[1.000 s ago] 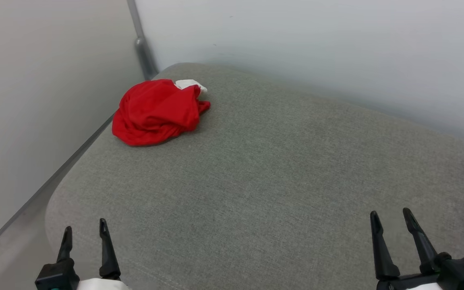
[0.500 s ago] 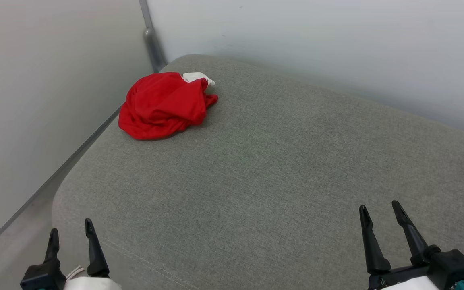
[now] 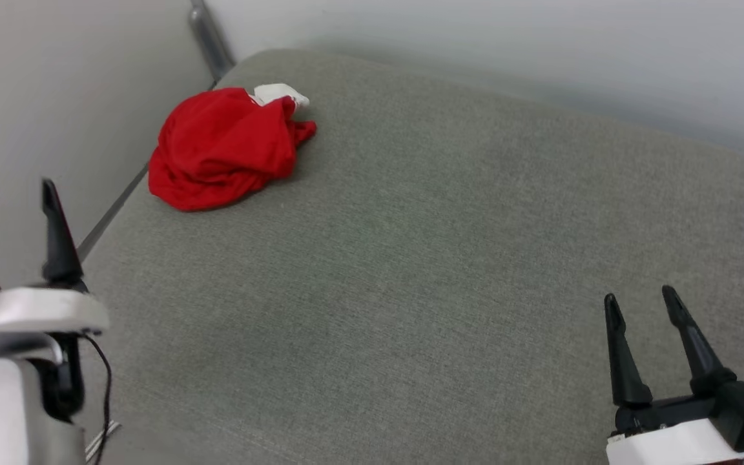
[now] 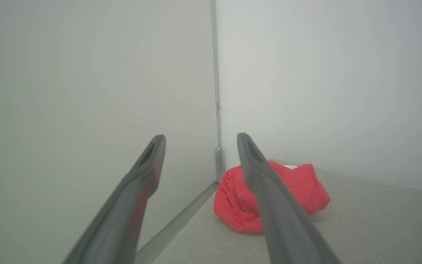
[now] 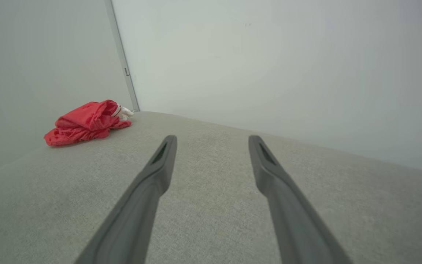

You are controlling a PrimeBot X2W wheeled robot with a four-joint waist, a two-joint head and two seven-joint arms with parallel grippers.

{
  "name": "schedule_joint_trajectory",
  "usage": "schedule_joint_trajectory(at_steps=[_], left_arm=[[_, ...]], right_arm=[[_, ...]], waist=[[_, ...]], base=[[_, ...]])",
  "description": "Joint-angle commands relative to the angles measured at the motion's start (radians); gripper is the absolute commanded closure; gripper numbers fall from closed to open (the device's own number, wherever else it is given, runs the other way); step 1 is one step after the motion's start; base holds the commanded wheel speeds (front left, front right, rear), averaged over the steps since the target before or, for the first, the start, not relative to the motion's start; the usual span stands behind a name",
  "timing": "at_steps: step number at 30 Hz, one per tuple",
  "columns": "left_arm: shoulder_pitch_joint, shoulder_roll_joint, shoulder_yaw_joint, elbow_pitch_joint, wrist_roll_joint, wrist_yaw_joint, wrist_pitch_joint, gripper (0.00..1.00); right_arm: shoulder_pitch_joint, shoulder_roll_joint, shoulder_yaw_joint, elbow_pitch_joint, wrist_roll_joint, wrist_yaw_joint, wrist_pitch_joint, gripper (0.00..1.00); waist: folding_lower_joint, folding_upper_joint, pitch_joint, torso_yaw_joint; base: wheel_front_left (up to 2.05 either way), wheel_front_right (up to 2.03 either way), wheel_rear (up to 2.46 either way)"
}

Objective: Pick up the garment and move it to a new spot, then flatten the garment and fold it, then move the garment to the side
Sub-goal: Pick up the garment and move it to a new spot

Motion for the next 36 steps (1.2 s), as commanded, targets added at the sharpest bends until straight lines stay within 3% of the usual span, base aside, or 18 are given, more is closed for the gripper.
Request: schedule_joint_trajectory(at_steps=[1, 12, 19, 23, 32, 36], left_arm=[[-0.044, 0.013, 0.013, 0.005, -0.011, -0.006, -0.003, 0.0], [-0.434, 0.185, 0.059, 0.172, -0.08, -0.057, 0.014, 0.0], [-0.646, 0.32, 0.005, 0.32, -0.16, -0.085, 0.147, 0.0], [-0.72, 0.389, -0.089, 0.4, -0.23, -0.088, 0.273, 0.0], [-0.721, 0.545, -0.296, 0.431, -0.591, -0.089, 0.575, 0.0], [-0.685, 0.568, -0.359, 0.427, -0.74, -0.089, 0.671, 0.0]], right_arm=[[-0.018, 0.0, -0.007, -0.01, -0.014, 0.0, -0.002, 0.0], [-0.134, -0.001, -0.035, -0.117, -0.1, 0.0, -0.002, 0.0], [-0.185, -0.001, -0.047, -0.183, -0.144, 0.0, -0.002, 0.0], [-0.206, -0.001, -0.045, -0.217, -0.169, 0.0, -0.002, 0.0], [-0.225, -0.032, -0.035, -0.306, -0.193, 0.0, -0.002, 0.0], [-0.235, -0.036, -0.044, -0.322, -0.196, 0.0, -0.002, 0.0]], waist=[[0.0, 0.0, 0.068, -0.046], [0.0, 0.0, 0.299, -0.143], [0.0, 0.0, 0.407, -0.174], [0.0, 0.0, 0.456, -0.184], [0.0, 0.0, 0.548, -0.216], [0.0, 0.0, 0.587, -0.225]], base=[[0.0, 0.0, 0.0], [0.0, 0.0, 0.0], [0.0, 0.0, 0.0], [0.0, 0.0, 0.0], [0.0, 0.0, 0.0], [0.0, 0.0, 0.0]])
